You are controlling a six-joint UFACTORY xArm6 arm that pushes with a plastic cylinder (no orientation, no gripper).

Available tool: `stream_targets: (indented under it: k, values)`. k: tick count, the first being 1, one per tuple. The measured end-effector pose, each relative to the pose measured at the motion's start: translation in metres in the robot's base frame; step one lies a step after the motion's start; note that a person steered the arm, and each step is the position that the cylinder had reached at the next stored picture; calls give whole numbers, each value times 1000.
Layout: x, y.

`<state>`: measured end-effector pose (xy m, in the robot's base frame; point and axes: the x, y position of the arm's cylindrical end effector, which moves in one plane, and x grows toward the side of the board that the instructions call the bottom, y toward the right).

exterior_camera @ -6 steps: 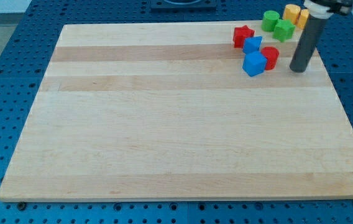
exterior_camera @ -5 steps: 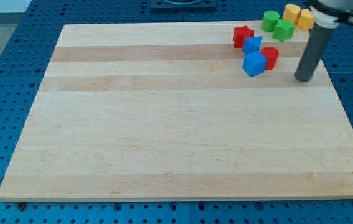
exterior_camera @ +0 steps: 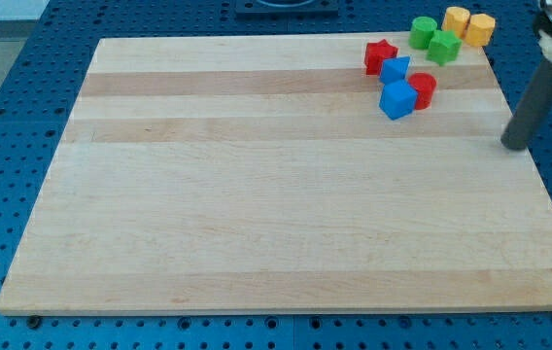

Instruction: Move your arm towards the bottom of the board

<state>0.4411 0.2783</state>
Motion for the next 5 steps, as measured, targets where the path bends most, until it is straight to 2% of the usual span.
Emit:
stream_targets:
  k: [1,2,3,4,5]
  values:
    - [46,-4]
    - [74,-27]
    - [101,-94]
    - [110,-155]
    - [110,-184]
